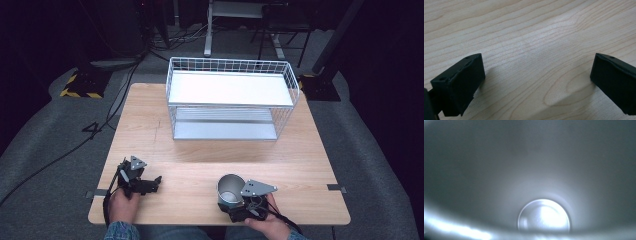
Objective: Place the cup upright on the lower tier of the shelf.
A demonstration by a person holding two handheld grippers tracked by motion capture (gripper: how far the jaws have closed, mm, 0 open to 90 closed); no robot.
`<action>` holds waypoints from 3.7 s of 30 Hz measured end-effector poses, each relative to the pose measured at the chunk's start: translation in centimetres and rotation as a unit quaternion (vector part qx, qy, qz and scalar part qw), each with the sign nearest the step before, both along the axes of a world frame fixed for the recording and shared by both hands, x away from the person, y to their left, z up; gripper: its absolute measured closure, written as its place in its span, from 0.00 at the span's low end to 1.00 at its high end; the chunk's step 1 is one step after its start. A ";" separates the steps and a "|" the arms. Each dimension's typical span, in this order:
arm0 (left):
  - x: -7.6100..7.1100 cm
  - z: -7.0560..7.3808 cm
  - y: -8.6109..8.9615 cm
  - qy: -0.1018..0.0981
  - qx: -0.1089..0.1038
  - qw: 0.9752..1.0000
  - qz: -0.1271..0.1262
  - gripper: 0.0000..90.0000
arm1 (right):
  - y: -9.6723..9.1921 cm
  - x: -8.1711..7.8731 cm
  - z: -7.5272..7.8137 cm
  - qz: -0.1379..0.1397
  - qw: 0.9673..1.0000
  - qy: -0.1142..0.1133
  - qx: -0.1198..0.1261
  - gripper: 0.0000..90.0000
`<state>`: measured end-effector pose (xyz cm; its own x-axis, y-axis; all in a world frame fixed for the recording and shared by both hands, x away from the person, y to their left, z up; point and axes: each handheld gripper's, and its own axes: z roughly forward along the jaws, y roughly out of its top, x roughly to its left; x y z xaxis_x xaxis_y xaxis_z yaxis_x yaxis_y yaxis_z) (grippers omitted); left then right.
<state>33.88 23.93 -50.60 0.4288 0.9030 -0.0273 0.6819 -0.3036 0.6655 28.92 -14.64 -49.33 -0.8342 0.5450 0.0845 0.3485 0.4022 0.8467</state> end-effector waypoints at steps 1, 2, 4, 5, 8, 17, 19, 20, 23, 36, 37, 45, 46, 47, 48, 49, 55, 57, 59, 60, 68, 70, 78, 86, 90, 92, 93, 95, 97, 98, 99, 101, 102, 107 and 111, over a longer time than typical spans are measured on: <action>0.0 0.0 0.0 0.001 0.000 1.000 -0.001 0.00 | 0.0 0.0 -0.1 0.002 1.000 -0.002 0.002 0.18; 0.0 0.0 0.0 0.001 0.000 1.000 -0.001 0.00 | 0.1 0.0 -0.1 0.007 1.000 -0.002 0.004 0.17; 0.0 0.0 0.0 0.001 0.000 1.000 -0.001 0.00 | -0.2 0.0 -0.1 0.022 1.000 -0.006 0.012 0.18; 0.0 0.0 0.0 0.001 0.000 1.000 -0.001 0.00 | -0.3 0.1 -0.2 0.026 0.999 -0.004 0.018 0.20; 0.0 0.0 0.0 0.001 0.000 1.000 -0.001 0.00 | -0.4 0.0 -0.2 0.028 0.999 -0.009 0.018 0.22; 0.0 0.0 0.0 0.001 0.000 1.000 -0.001 0.00 | -0.3 0.0 -0.1 0.031 0.999 -0.029 0.007 0.22; 0.0 0.0 0.0 0.001 -0.001 1.000 -0.001 0.00 | -0.4 0.0 0.0 0.031 0.999 -0.029 0.009 0.22; 0.0 0.0 0.0 0.001 -0.001 1.000 0.000 0.00 | -0.4 0.0 0.1 0.031 0.999 -0.029 0.012 0.22; 0.0 0.0 0.0 0.000 0.000 1.000 0.000 0.00 | -0.4 0.0 0.4 0.033 0.999 -0.030 0.016 0.22; 0.0 0.0 0.0 0.001 -0.001 1.000 -0.001 0.00 | -0.3 0.8 2.0 0.032 0.999 -0.027 0.028 0.22; 0.0 0.0 0.0 0.001 0.000 1.000 -0.001 0.00 | -0.3 0.9 2.1 0.031 0.999 -0.027 0.030 0.22; 0.0 0.0 0.0 0.000 0.000 1.000 0.000 0.00 | -0.4 1.9 3.4 0.018 0.999 -0.027 0.031 0.22; 0.0 0.0 0.0 0.000 0.000 1.000 0.000 0.00 | -0.4 2.0 3.5 0.017 0.999 -0.026 0.031 0.22; 0.0 0.0 0.0 0.000 0.000 1.000 0.000 0.00 | -0.4 2.1 3.6 0.016 0.999 -0.027 0.033 0.22; 0.0 0.0 0.0 0.000 0.000 1.000 0.000 0.00 | -0.4 2.3 3.8 0.015 0.999 -0.027 0.034 0.22; 0.0 0.0 0.0 0.000 0.000 1.000 0.000 0.00 | -0.4 2.5 3.9 0.015 0.999 -0.026 0.034 0.22; 0.0 0.0 0.0 0.000 0.000 1.000 0.000 0.00 | -0.2 3.7 4.6 0.009 0.999 -0.019 0.037 0.22; 0.0 0.0 0.0 0.000 0.000 1.000 0.000 0.00 | -0.1 4.2 4.7 0.006 0.999 -0.014 0.039 0.22; 0.0 0.0 0.0 0.000 0.000 1.000 0.000 0.00 | -0.1 4.8 4.8 0.001 0.999 -0.012 0.039 0.22; 0.0 0.0 0.0 0.000 0.000 1.000 0.000 0.00 | 0.0 5.2 4.9 -0.002 0.999 -0.010 0.039 0.22; -0.1 0.0 0.0 0.001 -0.002 1.000 0.005 0.00 | 0.0 8.0 5.6 -0.030 0.999 -0.006 0.039 0.22; -0.1 0.0 0.0 0.001 -0.002 1.000 0.005 0.00 | 0.1 8.6 5.8 -0.036 0.999 -0.007 0.036 0.22; -0.1 0.0 0.0 0.001 -0.003 1.000 0.005 0.00 | 0.3 10.9 5.8 -0.060 0.998 -0.013 0.021 0.22; -0.1 0.0 0.0 0.000 -0.002 1.000 0.005 0.00 | 0.7 13.2 5.6 -0.091 0.996 -0.021 0.013 0.22; -0.1 0.0 0.0 0.000 -0.002 1.000 0.005 0.00 | 1.0 14.3 5.5 -0.113 0.993 -0.022 0.012 0.22; -0.1 0.0 0.0 0.001 -0.002 1.000 0.005 0.00 | 1.0 14.9 5.4 -0.123 0.992 -0.020 0.017 0.22; -0.1 0.0 0.0 0.001 -0.002 1.000 0.004 0.00 | 1.0 15.2 5.3 -0.127 0.992 -0.018 0.019 0.22; -0.1 0.0 0.0 0.001 -0.001 1.000 0.004 0.00 | 1.0 15.7 5.2 -0.137 0.990 -0.017 0.019 0.22; -0.1 0.0 0.0 0.001 -0.001 1.000 0.004 0.00 | 1.0 16.2 5.0 -0.149 0.989 -0.017 0.015 0.22; -0.1 0.0 0.0 0.001 -0.001 1.000 0.003 0.00 | 1.0 16.5 4.8 -0.153 0.988 -0.019 0.013 0.22; -0.1 0.0 0.0 0.001 0.000 1.000 0.004 0.00 | 1.0 16.7 4.7 -0.157 0.987 -0.016 0.014 0.22; -0.1 0.0 0.0 0.001 0.000 1.000 0.004 0.00 | 0.9 17.2 4.5 -0.164 0.986 -0.020 0.013 0.22; -0.1 0.0 0.0 0.001 -0.001 1.000 0.004 0.00 | 0.9 17.4 4.5 -0.168 0.985 -0.022 0.013 0.22; -0.1 0.0 0.0 0.001 0.000 1.000 0.004 0.00 | 0.9 18.6 4.1 -0.191 0.981 -0.028 0.005 0.22; -0.1 0.0 0.0 0.001 0.000 1.000 0.004 0.00 | 1.0 19.3 3.9 -0.199 0.979 -0.033 0.012 0.22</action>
